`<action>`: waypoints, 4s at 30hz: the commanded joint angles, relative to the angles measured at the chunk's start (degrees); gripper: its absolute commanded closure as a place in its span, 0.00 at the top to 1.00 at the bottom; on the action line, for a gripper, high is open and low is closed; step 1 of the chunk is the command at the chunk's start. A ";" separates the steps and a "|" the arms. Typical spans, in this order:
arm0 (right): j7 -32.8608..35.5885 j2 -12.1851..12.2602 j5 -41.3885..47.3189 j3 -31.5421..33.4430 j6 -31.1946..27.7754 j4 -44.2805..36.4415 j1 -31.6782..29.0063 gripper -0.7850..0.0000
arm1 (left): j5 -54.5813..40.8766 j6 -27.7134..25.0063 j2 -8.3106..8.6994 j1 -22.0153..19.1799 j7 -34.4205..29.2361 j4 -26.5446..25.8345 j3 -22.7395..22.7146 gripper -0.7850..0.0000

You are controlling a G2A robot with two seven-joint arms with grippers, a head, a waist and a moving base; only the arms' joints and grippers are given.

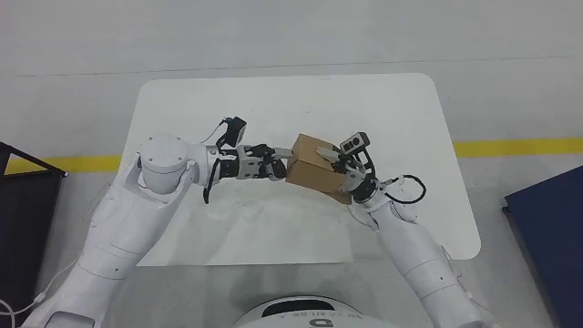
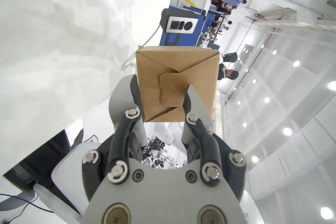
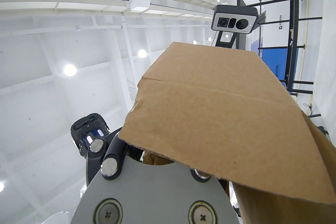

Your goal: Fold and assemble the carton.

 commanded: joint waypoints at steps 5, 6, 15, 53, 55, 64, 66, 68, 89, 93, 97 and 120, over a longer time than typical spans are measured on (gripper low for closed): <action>-0.31 0.04 -0.17 -0.33 0.37 0.37 0.39 0.00 | 0.15 0.50 0.15 -0.44 0.07 0.39 0.38 0.51; -0.39 0.04 -0.26 -0.42 0.39 0.37 0.46 0.00 | 0.10 0.55 0.19 -0.49 0.06 0.45 0.37 0.54; -1.06 0.06 -0.54 -1.03 0.58 0.28 0.87 0.00 | -0.50 -0.21 0.32 -1.22 -0.69 2.14 1.11 0.57; -1.33 0.28 0.43 -1.73 0.66 1.17 1.86 0.00 | -2.39 -2.41 0.34 -4.01 -0.39 5.76 4.33 0.52; -1.29 0.31 0.51 -1.68 0.63 1.15 1.77 0.00 | -2.66 -2.74 0.33 -4.01 -0.09 5.72 4.33 0.52; -1.02 0.45 0.62 -1.49 0.40 1.05 1.46 0.00 | -2.71 -3.05 0.30 -3.92 0.30 5.42 5.31 0.53; -0.91 0.48 0.64 -1.42 0.36 1.00 1.39 0.00 | -2.97 -3.38 0.32 -3.80 1.00 5.30 4.97 0.54; -0.78 0.54 0.62 -1.32 0.31 0.96 1.29 0.00 | -3.09 -3.46 0.45 -3.39 1.59 5.10 4.35 0.56; -1.23 0.74 1.48 -0.54 -0.37 0.38 0.89 0.00 | -10.76 -10.70 2.65 6.93 2.46 1.54 -8.99 0.89; -2.13 0.80 0.49 -0.55 -0.31 0.23 0.92 0.00 | -11.83 -12.97 2.83 7.60 2.66 2.35 -10.99 0.90; -7.53 2.36 -14.31 1.99 2.44 -1.19 3.29 0.00 | -12.63 -14.80 3.06 8.34 2.57 2.78 -13.01 0.78; 3.84 9.15 -93.08 -9.29 47.79 -26.39 15.39 0.00 | -14.67 -21.60 2.88 10.27 4.02 4.78 -14.49 1.00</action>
